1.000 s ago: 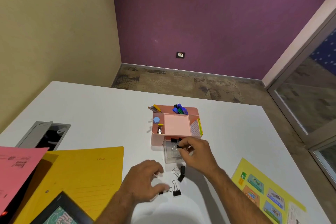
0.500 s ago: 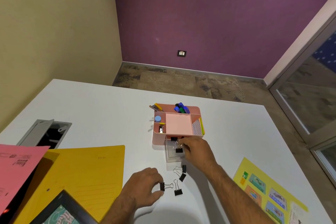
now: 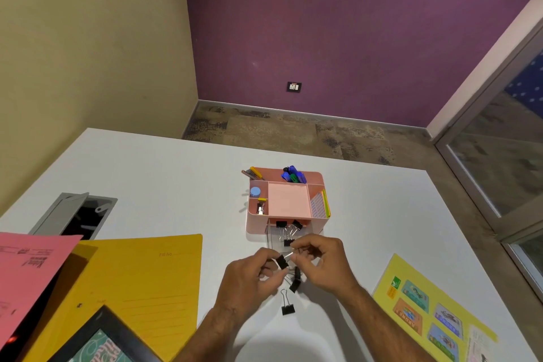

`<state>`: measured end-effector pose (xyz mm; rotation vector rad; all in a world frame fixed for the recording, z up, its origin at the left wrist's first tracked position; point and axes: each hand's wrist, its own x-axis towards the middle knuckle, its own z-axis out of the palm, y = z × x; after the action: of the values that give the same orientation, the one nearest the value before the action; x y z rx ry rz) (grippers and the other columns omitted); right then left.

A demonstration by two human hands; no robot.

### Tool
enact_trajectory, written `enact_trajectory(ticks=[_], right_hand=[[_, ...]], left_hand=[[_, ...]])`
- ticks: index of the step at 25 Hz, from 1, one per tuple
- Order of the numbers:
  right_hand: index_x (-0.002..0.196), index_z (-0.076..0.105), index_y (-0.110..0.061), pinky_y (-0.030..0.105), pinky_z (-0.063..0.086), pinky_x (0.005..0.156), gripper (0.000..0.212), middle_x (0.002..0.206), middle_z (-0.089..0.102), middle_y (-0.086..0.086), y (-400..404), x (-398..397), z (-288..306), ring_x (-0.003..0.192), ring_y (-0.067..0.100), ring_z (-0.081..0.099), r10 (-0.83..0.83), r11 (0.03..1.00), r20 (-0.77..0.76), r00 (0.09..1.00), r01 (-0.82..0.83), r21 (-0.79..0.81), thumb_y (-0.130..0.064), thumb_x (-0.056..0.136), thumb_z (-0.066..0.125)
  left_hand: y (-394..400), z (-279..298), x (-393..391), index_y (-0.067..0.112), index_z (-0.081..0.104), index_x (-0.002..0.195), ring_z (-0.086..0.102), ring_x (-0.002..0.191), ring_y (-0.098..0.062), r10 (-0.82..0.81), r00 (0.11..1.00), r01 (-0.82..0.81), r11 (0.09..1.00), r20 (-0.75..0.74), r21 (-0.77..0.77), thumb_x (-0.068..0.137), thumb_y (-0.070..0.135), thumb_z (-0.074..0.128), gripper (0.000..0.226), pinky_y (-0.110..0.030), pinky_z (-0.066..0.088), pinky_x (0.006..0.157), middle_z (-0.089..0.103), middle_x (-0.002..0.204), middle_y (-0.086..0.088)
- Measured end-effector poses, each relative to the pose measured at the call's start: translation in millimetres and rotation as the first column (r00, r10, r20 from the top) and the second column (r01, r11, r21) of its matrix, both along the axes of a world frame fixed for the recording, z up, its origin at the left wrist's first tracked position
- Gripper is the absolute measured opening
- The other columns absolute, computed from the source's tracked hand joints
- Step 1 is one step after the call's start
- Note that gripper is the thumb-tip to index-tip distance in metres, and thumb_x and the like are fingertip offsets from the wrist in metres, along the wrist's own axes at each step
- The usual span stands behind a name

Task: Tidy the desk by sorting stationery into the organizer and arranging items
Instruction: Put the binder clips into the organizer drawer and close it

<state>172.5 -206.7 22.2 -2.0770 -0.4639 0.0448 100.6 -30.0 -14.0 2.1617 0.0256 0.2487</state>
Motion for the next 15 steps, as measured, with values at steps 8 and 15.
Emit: enact_trajectory(ticks=[8, 15], right_hand=[[0.087, 0.081, -0.017, 0.021, 0.058, 0.076, 0.02, 0.086, 0.071, -0.006, 2.1, 17.4, 12.2, 0.086, 0.011, 0.068, -0.137, 0.986, -0.047, 0.989, 0.141, 0.089, -0.001, 0.077, 0.079], [0.095, 0.08, -0.011, 0.009, 0.049, 0.08, 0.019, 0.087, 0.063, -0.007, 19.4, 29.6, 2.0, 0.087, 0.01, 0.063, 0.055, 0.971, 0.094, 0.994, -0.031, -0.237, -0.001, 0.08, 0.075]], left_hand=[[-6.8, 6.9, -4.5, 0.037, 0.046, 0.11, 0.058, 0.064, -0.009, -0.097, 0.985, 0.122, 0.975, -0.14, 0.187, 0.083, 0.06, 0.06, 0.038, -0.011, 0.044, 0.063, 0.059, 0.083, 0.018], [-28.2, -5.0, -8.0, 0.026, 0.045, 0.104, 0.06, 0.096, -0.029, -0.195, 0.875, 0.386, 0.833, -0.444, 0.396, 0.078, 0.065, 0.051, 0.048, -0.035, 0.036, 0.07, 0.063, 0.104, 0.002]])
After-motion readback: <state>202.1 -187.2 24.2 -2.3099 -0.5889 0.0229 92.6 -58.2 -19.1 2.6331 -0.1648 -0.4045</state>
